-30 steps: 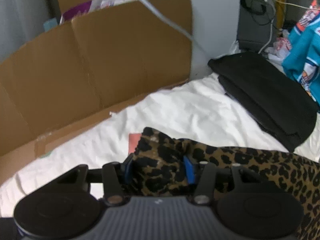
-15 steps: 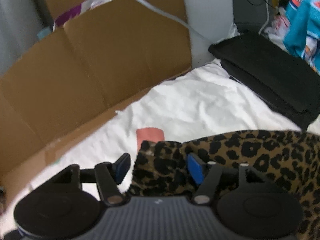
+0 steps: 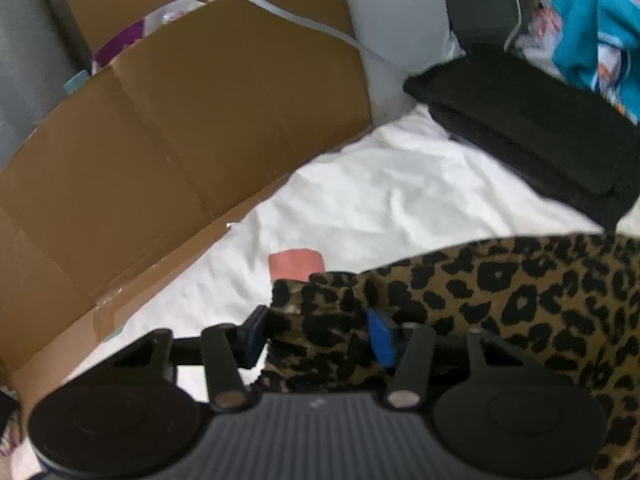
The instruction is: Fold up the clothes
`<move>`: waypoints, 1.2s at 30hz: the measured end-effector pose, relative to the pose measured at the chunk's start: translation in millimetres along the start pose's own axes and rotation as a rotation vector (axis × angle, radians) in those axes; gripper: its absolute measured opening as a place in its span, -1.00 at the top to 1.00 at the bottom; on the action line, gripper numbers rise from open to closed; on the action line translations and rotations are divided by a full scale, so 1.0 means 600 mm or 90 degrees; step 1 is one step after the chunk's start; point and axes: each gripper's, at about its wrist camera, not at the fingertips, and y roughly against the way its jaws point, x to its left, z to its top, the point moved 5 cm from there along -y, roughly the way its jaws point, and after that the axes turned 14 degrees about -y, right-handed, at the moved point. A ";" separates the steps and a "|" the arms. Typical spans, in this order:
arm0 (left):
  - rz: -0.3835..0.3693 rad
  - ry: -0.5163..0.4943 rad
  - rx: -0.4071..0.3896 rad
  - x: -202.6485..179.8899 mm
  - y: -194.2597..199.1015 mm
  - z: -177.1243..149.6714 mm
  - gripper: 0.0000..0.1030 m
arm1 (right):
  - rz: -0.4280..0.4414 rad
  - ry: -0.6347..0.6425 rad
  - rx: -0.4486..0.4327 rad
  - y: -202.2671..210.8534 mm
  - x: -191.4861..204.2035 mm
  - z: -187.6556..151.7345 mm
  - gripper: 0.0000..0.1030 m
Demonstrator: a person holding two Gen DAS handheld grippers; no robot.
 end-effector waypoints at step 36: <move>-0.020 -0.037 0.034 -0.013 -0.021 -0.014 0.02 | 0.030 -0.087 0.005 -0.008 -0.015 0.028 0.19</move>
